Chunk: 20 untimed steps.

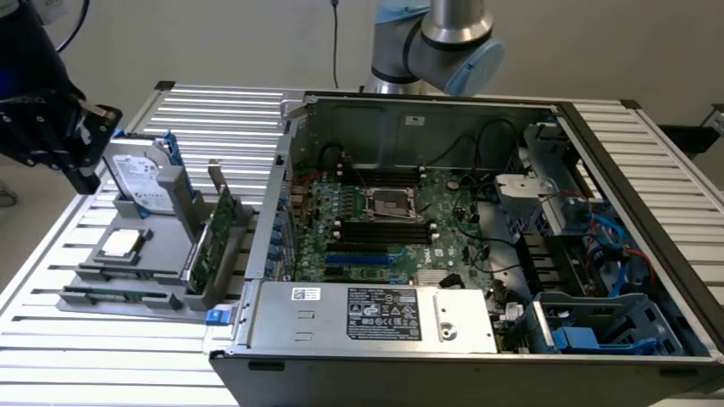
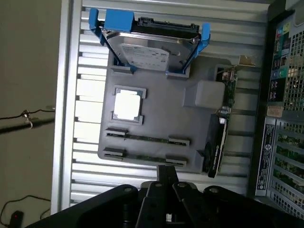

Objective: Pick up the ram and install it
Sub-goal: 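Pick up the ram and move it above insertion slot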

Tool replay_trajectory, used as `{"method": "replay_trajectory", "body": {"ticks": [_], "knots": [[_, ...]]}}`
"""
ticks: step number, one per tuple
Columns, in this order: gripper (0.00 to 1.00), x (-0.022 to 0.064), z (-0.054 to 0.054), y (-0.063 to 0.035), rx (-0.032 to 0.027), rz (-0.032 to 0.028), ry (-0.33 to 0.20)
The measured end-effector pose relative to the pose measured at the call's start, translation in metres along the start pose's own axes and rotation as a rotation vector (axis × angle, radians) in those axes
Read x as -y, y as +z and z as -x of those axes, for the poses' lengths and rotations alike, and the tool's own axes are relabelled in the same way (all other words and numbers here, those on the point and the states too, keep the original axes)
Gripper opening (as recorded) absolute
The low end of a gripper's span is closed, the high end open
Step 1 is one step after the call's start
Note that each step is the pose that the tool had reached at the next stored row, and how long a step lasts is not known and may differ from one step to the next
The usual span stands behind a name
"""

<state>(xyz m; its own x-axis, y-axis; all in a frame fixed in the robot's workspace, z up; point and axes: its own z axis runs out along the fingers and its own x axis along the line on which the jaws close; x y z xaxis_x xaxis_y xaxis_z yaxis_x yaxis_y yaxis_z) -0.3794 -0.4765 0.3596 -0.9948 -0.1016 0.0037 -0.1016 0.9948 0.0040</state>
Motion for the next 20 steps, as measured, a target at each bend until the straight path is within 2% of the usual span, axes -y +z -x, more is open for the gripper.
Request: {"method": "replay_trajectory", "body": {"ticks": [20], "knots": [[0.11,0.0,0.0,0.0025,-0.0002,-0.0015,-0.365]]}}
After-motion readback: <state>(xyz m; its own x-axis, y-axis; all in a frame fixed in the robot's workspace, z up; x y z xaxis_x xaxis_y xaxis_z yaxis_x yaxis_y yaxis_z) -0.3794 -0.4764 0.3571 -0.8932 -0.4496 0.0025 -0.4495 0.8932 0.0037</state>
